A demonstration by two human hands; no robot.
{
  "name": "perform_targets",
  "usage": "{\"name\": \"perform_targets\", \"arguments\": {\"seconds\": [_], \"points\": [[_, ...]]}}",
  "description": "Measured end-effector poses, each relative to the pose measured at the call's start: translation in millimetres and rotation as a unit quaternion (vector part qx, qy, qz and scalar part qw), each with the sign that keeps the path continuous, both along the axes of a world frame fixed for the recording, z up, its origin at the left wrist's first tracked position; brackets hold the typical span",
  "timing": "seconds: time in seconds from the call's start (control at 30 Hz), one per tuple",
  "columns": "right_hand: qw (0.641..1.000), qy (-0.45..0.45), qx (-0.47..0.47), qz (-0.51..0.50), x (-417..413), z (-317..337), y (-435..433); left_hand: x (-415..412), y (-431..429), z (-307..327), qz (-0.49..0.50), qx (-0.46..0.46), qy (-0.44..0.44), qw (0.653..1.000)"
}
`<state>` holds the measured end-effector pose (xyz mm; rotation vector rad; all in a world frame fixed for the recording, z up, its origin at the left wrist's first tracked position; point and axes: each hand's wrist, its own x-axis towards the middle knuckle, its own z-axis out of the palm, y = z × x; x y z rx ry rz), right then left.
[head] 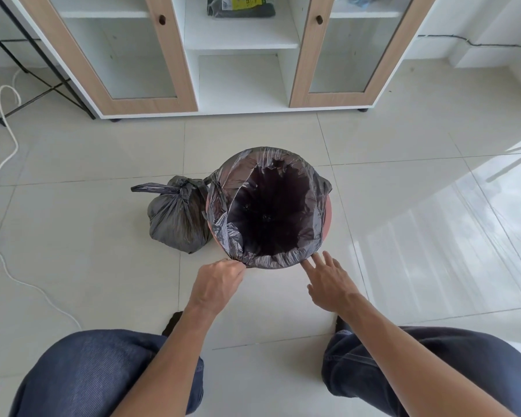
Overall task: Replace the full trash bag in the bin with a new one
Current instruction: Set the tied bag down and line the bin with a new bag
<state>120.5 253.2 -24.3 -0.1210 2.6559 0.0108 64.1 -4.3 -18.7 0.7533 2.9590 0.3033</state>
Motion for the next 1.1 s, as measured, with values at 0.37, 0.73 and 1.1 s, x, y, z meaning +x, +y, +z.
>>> {"name": "perform_targets", "arguments": {"seconds": [0.37, 0.73, 1.1], "points": [[0.999, -0.048, 0.001, -0.022, -6.5, 0.5, -5.5, 0.6, -5.8, 7.8, 0.169, 0.114, -0.12, 0.972], [0.996, -0.083, -0.014, 0.023, -37.2, 79.3, -19.7, -29.6, -21.0, 32.9, 0.364, 0.323, -0.448, 0.75], [0.99, -0.132, -0.016, 0.043, -66.1, 70.2, -57.3, -91.2, -2.4, 31.3, 0.341, 0.121, -0.065, 0.93]]}}
